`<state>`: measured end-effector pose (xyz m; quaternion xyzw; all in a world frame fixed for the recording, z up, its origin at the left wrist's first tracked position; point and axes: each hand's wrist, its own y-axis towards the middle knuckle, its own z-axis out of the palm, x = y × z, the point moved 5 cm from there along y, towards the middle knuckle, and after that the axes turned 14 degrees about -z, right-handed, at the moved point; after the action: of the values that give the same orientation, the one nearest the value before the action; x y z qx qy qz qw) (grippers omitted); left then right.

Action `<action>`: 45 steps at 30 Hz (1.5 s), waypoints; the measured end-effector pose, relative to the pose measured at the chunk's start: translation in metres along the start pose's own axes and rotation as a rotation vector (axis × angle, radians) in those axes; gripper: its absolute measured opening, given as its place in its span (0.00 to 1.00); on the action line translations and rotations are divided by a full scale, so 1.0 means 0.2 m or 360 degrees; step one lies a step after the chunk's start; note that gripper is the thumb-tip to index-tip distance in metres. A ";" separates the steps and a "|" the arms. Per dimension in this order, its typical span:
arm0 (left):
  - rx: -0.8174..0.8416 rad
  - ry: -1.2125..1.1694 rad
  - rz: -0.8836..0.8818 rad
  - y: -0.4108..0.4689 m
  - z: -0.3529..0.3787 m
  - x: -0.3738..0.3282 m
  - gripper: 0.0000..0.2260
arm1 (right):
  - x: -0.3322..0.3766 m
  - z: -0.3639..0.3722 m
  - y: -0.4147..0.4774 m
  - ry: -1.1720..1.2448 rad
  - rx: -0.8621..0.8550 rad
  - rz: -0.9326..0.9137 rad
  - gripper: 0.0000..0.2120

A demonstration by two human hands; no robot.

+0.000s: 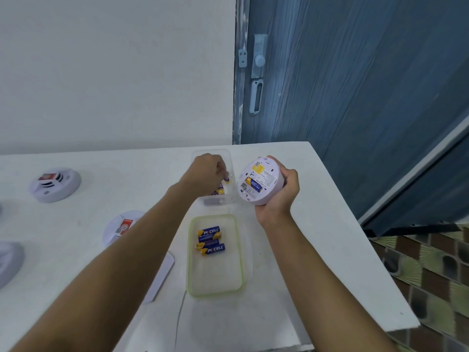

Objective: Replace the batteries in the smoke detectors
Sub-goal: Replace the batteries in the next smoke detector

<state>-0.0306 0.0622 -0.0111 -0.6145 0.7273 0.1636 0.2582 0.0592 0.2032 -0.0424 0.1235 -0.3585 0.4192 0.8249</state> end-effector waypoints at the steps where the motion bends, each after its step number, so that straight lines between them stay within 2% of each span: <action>1: -0.0023 -0.0138 -0.0082 -0.02 -0.02 0.01 0.05 | 0.00 0.00 -0.01 0.0000 0.0001 -0.0001 0.20; 3: -0.0006 -0.0532 -0.0284 -0.07 -0.05 0.04 0.05 | 0.01 0.01 -0.04 -0.0001 0.0005 -0.0002 0.20; 5: 0.0100 -0.1134 -0.0428 -0.12 -0.05 0.06 0.04 | 0.02 0.02 -0.06 0.0012 0.0022 0.0001 0.20; 7: 0.0153 -0.1600 -0.0518 -0.16 -0.05 0.07 0.07 | 0.03 0.03 -0.08 0.0030 0.0040 0.0008 0.19; 11: 0.0255 -0.2160 -0.0573 -0.27 -0.06 0.05 0.13 | 0.04 0.04 -0.13 0.0040 0.0054 0.0013 0.19; 15: 0.0332 -0.2496 -0.0548 -0.34 -0.08 0.09 0.15 | 0.05 0.05 -0.17 0.0083 0.0072 0.0020 0.18; 17: 0.0306 -0.2436 -0.0537 -0.37 -0.09 0.11 0.14 | 0.06 0.05 -0.19 0.0084 0.0078 0.0030 0.18; 24: 0.0134 -0.1640 -0.0409 -0.44 -0.13 0.18 0.10 | 0.05 0.07 -0.25 0.0081 0.0123 0.0054 0.19; 28: 0.0025 -0.1397 -0.0343 -0.52 -0.18 0.16 0.10 | 0.03 0.08 -0.28 0.0056 0.0147 0.0061 0.20; 32: -0.0136 -0.1023 -0.0086 -0.62 -0.24 0.10 0.09 | 0.01 0.10 -0.30 0.0094 0.0167 0.0078 0.19; 36: -0.0259 -0.0886 0.0068 -0.70 -0.22 0.05 0.05 | -0.01 0.12 -0.32 0.0110 0.0221 0.0086 0.19; 40: -0.0579 -0.0716 0.0168 -0.76 -0.20 0.06 0.04 | -0.03 0.13 -0.33 0.0056 0.0259 0.0059 0.18; 45: -0.0477 -0.0618 0.0302 -0.79 -0.14 0.04 0.05 | -0.05 0.14 -0.33 0.0051 0.0249 0.0070 0.17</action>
<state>0.1177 0.0092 0.0191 -0.5320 0.6862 0.4079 0.2826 0.0924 0.1424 -0.0228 0.1729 -0.3139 0.4659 0.8090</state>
